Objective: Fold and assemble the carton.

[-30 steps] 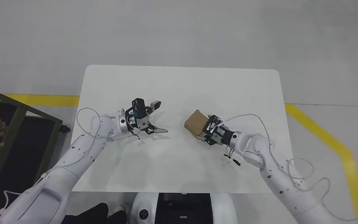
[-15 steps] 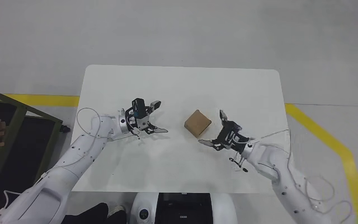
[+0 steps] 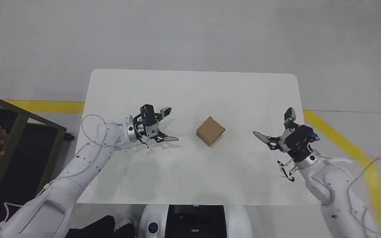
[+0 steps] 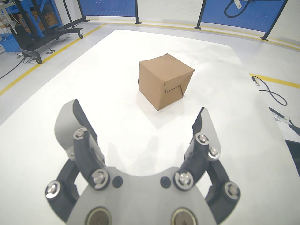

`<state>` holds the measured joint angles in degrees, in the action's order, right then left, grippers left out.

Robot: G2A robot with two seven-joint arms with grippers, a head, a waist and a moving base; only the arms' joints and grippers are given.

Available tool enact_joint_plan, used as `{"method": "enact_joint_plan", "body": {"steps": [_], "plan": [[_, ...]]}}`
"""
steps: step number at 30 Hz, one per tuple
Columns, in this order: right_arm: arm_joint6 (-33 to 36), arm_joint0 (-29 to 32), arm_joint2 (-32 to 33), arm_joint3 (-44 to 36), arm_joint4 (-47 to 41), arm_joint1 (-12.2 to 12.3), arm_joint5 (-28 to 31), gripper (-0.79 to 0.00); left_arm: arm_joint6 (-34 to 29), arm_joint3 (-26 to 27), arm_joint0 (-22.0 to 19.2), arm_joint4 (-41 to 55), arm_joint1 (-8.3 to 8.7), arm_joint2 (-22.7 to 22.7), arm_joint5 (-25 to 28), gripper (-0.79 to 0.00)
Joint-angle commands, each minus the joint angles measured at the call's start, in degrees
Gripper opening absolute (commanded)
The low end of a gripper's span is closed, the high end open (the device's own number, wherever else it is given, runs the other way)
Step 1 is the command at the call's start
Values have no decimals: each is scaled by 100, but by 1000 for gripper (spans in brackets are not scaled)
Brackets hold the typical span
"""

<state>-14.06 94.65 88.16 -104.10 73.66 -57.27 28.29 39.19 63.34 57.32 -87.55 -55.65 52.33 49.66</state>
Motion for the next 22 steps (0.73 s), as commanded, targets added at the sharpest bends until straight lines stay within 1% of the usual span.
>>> {"method": "enact_joint_plan", "body": {"steps": [1,22], "plan": [[45,-10,82,22,-60,3,33,0,0,0,0,0,0,0,0,0],[100,-53,145,57,-122,4,61,-1,0,0,0,0,0,0,0,-1]]}}
